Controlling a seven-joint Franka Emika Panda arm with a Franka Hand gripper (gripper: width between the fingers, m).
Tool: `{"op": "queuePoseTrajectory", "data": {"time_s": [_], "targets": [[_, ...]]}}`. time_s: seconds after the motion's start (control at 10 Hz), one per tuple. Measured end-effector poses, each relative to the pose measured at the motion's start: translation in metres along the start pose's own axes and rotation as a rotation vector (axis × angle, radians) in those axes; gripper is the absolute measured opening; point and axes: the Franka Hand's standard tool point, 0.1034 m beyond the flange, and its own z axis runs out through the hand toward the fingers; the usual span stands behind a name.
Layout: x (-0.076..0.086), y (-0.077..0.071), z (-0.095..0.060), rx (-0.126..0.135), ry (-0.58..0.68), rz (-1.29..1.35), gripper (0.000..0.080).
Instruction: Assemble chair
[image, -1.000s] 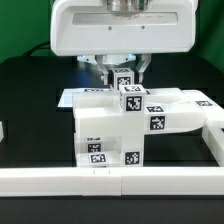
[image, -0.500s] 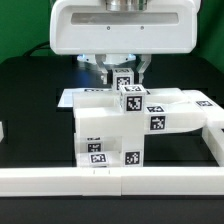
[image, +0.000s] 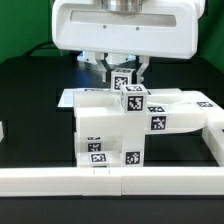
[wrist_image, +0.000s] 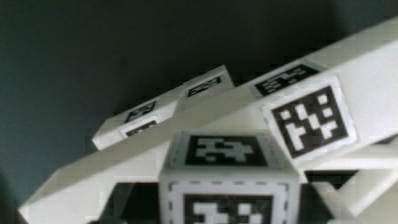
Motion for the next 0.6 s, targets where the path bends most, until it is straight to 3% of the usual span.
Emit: {"op": "queuePoseTrajectory", "data": {"time_s": [0.6], "targets": [[-0.0005, -0.0013, 0.0001, 0.002, -0.001, 0.305, 0.0287]]}}
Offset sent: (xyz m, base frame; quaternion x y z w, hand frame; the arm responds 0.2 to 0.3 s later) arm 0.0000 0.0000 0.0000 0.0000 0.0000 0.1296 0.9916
